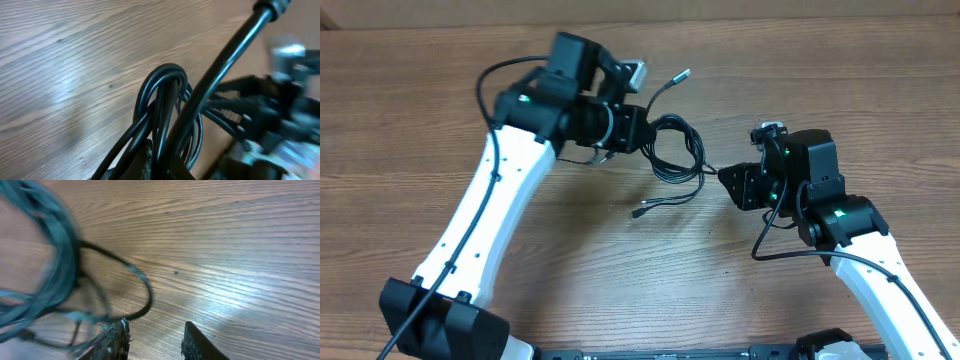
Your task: Untangle cables
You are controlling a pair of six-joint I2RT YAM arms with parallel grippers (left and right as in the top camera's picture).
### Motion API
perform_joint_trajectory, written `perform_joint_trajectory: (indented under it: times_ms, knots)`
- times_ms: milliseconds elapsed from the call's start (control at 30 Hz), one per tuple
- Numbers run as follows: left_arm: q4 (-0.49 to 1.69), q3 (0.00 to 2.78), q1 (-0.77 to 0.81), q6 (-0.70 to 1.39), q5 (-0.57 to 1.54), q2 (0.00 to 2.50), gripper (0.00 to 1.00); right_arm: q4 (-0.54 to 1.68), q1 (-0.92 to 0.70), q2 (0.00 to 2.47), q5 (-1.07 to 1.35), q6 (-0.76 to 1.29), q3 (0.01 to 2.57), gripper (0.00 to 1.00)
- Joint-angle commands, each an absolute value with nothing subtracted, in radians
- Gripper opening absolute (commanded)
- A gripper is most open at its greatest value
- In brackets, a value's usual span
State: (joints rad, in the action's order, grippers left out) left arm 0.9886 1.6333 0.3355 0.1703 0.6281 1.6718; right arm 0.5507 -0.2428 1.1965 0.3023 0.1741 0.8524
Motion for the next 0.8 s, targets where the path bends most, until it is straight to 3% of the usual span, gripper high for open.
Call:
perform_joint_trajectory:
  times_ms: [0,133,233,333,500,767]
  knots:
    - [1.012,1.661,0.277,0.007,0.864,1.654,0.04,0.549,-0.24,1.197,0.263,0.191,0.863,0.33]
    - [1.081,1.66,0.268,-0.164,0.848,1.654,0.04,0.554,-0.24,1.197,0.263,0.191,0.863,0.34]
    - [1.098,1.66,0.268,-0.196,0.721,1.654,0.04,0.555,-0.24,1.197,0.271,0.19,0.863,0.43]
    - [1.11,1.66,0.268,-0.216,0.696,1.654,0.04,0.555,-0.24,1.197,0.279,0.19,0.863,0.43]
    - [1.166,1.66,0.269,-0.427,0.699,1.654,0.04,0.524,-0.24,1.197,0.46,0.117,0.863,0.44]
    - [1.199,1.66,0.269,-0.449,0.717,1.654,0.04,0.478,-0.241,1.197,0.603,0.096,0.863,0.48]
